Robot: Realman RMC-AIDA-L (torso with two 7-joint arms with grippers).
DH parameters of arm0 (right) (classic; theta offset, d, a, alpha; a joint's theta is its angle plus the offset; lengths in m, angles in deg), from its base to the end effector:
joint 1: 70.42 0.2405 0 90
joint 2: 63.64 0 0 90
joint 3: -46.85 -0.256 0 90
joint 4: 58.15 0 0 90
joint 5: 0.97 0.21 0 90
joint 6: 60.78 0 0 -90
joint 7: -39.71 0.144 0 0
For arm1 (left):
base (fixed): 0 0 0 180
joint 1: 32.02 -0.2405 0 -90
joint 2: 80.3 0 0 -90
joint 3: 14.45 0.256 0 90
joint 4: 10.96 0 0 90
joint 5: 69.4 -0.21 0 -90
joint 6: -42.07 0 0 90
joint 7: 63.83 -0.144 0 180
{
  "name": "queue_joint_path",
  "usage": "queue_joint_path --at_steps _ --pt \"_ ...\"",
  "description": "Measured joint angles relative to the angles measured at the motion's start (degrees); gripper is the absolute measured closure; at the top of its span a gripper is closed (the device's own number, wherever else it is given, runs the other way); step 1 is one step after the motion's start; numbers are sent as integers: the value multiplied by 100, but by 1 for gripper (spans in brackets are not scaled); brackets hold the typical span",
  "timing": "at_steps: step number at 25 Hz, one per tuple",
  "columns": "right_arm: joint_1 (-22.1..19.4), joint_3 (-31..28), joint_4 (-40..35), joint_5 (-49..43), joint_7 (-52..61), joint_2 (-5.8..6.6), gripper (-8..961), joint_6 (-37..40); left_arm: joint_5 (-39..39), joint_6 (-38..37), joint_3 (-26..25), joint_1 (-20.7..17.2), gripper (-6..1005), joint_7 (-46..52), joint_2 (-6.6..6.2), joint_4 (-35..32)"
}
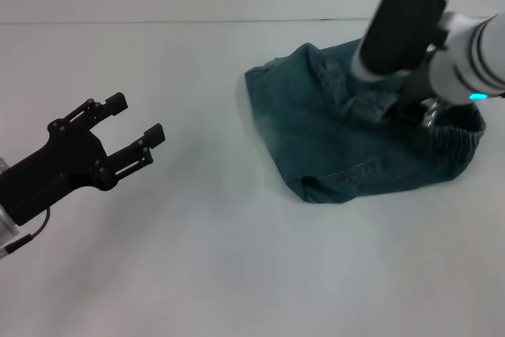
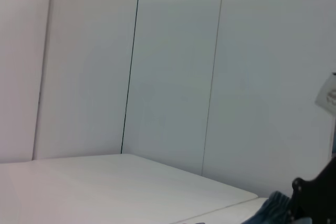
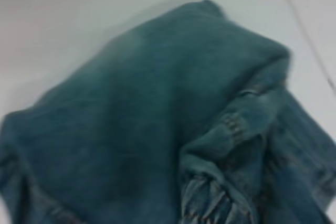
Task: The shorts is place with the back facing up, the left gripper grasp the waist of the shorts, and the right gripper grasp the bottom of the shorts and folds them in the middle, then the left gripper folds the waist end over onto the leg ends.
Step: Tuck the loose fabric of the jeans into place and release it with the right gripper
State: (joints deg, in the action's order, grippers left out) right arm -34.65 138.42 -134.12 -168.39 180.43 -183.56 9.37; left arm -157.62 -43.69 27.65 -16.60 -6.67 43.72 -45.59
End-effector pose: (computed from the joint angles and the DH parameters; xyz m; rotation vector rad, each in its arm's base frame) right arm 0.1724 0.3932 -0.0132 -2.3860 0.2900 -0.6855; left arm -0.2960 0.2819 -0.0033 -2.2571 -0.5012 -0.9655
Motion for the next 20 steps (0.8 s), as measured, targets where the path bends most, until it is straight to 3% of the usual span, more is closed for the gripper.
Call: queue_joint_path --at_steps 9,16,20 --pt "-271 -1481 377 718 -130 7 895 -967 -1 7 -52 84 194 -3 -11 -24" --pt "-371 -1962 901 1060 -121 -2 893 -1613 -9 51 -106 125 194 18 -14 -48" --pt "-632 -2236 488 1546 -385 32 763 -1292 -36 127 -154 128 194 17 -31 -54"
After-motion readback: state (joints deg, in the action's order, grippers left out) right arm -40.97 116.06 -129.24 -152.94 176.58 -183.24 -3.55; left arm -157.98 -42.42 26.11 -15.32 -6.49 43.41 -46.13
